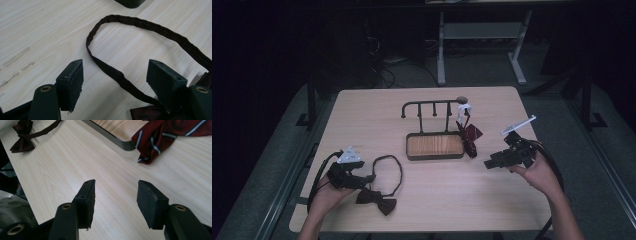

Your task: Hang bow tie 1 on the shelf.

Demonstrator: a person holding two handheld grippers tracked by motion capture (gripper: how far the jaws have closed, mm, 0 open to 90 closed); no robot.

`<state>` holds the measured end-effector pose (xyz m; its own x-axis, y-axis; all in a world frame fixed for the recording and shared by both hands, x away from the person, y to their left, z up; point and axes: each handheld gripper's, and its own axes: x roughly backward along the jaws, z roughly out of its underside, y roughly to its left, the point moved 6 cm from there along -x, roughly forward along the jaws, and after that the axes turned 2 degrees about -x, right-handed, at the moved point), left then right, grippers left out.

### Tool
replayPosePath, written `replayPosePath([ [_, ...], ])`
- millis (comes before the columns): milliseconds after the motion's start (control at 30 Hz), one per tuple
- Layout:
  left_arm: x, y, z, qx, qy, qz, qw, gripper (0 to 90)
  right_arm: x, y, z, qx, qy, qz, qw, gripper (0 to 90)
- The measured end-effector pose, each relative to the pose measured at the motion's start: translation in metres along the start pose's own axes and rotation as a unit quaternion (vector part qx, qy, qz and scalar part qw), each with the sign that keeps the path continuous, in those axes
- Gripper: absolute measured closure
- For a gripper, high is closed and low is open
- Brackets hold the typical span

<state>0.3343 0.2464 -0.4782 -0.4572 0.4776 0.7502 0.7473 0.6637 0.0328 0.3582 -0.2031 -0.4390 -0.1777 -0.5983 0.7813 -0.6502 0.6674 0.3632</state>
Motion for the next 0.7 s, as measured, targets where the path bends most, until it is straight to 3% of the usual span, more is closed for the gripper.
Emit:
replayPosePath([
  [267,0.0,0.0,0.0,-0.002,0.001,0.001,1.0,30.6,-0.008,0.005,0.009,0.006,0.006,0.006,0.9999,47.6],
  [400,0.002,0.001,0.0,-0.004,-0.002,0.0,1.0,30.7,-0.011,0.007,0.013,0.002,0.006,-0.002,1.0,47.6],
  [633,0.0,0.001,-0.003,-0.012,0.001,0.001,0.9999,31.0,-0.007,0.011,0.017,-0.002,-0.002,-0.004,1.0,47.3],
  [700,-0.002,0.0,-0.004,-0.007,-0.001,0.004,1.0,31.1,-0.006,0.011,0.018,-0.001,-0.005,-0.004,1.0,47.3],
])
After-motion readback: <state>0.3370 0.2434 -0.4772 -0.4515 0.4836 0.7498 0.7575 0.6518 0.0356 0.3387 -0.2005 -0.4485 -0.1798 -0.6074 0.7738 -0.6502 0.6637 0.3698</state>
